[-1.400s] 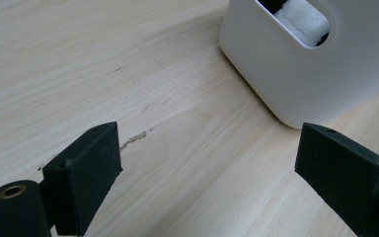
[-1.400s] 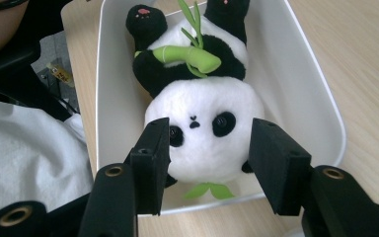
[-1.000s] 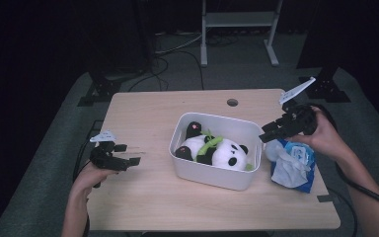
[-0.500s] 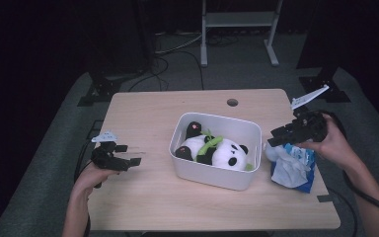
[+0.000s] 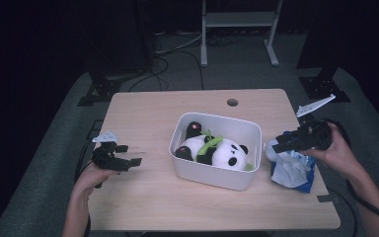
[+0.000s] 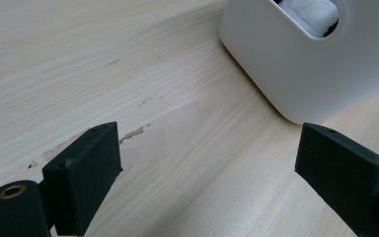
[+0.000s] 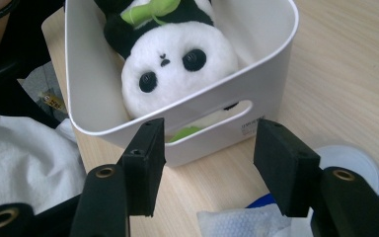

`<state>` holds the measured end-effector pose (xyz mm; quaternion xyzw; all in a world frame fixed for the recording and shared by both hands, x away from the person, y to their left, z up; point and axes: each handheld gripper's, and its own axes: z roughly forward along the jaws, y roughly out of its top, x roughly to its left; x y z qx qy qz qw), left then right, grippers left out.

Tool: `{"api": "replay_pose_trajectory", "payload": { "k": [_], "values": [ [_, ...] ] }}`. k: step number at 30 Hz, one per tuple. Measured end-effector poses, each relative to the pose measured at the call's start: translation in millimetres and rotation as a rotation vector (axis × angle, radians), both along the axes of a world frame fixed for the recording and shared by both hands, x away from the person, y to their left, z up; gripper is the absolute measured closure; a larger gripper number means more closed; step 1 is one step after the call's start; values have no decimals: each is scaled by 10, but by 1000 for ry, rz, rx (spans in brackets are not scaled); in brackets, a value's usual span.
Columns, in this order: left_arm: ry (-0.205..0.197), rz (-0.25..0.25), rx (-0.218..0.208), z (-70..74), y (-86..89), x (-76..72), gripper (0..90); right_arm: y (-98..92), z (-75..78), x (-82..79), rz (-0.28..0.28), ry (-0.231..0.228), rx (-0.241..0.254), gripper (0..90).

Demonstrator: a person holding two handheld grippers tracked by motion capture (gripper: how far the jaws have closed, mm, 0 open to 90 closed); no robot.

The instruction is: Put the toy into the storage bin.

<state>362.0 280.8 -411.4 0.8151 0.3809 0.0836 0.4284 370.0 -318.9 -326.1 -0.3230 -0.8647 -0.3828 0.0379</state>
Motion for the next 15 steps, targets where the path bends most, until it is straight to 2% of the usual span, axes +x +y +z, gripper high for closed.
{"api": "replay_pose_trajectory", "payload": {
  "k": [8,15],
  "values": [
    [-5,-6,5,14,-11,-5,91,-67,-140,-51,-20,14,12,430],
    [-7,-13,7,23,-33,-11,91,-145,-204,-124,-43,10,32,424]
  ]
}}
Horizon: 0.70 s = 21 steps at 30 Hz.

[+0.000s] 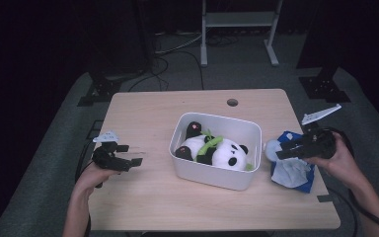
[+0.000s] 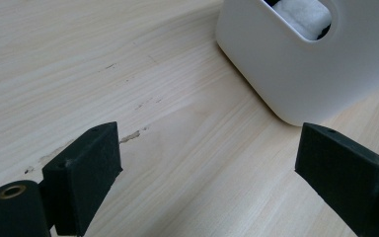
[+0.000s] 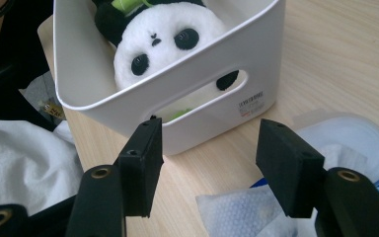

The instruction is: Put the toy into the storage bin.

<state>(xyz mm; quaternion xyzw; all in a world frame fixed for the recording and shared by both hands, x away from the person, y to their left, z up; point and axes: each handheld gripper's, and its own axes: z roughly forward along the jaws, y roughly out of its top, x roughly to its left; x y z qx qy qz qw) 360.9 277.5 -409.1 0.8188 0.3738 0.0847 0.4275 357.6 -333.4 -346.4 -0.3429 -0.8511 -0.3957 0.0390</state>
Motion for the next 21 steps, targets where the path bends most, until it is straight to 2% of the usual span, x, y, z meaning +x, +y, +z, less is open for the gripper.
{"api": "replay_pose_trajectory", "payload": {
  "k": [11,21],
  "values": [
    [-5,-6,7,10,-36,-12,90,-123,-109,-139,-39,9,13,418],
    [-3,-15,19,7,-69,-20,90,-176,-211,-251,-50,21,21,414]
  ]
}}
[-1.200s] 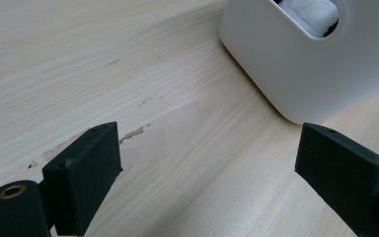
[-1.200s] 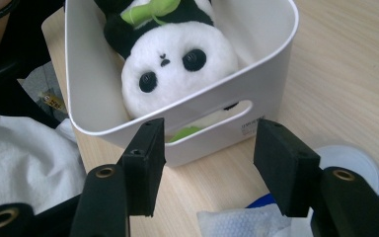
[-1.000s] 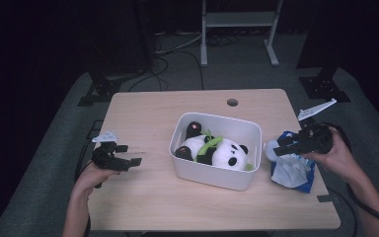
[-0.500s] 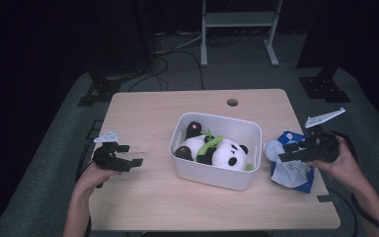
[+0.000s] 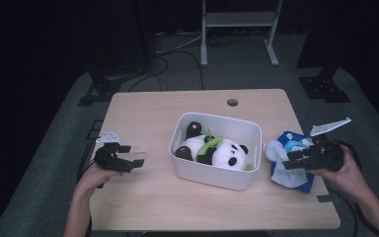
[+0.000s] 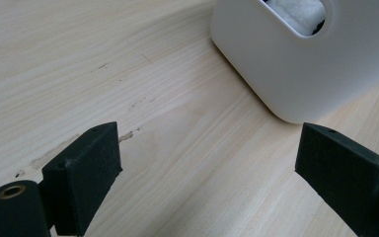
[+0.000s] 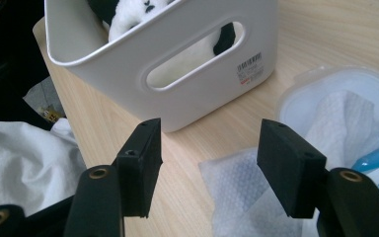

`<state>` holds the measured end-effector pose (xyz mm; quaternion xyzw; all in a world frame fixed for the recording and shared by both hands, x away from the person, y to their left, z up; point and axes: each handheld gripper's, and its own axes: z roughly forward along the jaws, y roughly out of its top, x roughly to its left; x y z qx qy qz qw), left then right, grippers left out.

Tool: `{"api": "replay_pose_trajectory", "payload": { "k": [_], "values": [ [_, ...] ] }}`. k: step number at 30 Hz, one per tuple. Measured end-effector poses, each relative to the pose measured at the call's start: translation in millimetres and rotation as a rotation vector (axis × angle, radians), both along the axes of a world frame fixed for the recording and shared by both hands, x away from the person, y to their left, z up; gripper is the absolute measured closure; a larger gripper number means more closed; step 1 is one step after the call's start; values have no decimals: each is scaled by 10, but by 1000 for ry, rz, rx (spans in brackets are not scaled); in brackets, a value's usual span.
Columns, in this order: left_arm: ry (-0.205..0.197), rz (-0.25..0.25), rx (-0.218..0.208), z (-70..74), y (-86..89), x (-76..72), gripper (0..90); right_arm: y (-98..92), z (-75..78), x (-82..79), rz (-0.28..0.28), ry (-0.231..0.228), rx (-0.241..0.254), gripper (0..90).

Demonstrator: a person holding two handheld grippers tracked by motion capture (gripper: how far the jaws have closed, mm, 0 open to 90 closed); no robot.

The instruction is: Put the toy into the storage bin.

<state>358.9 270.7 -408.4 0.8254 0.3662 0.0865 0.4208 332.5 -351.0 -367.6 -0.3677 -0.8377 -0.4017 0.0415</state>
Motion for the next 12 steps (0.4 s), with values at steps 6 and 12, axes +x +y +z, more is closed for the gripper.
{"api": "replay_pose_trajectory", "payload": {
  "k": [6,12],
  "values": [
    [-2,-10,8,10,-35,-16,85,-20,-56,-71,-4,6,-2,412],
    [-10,-16,14,42,-60,-35,83,-11,-89,-132,-1,9,-6,408]
  ]
}}
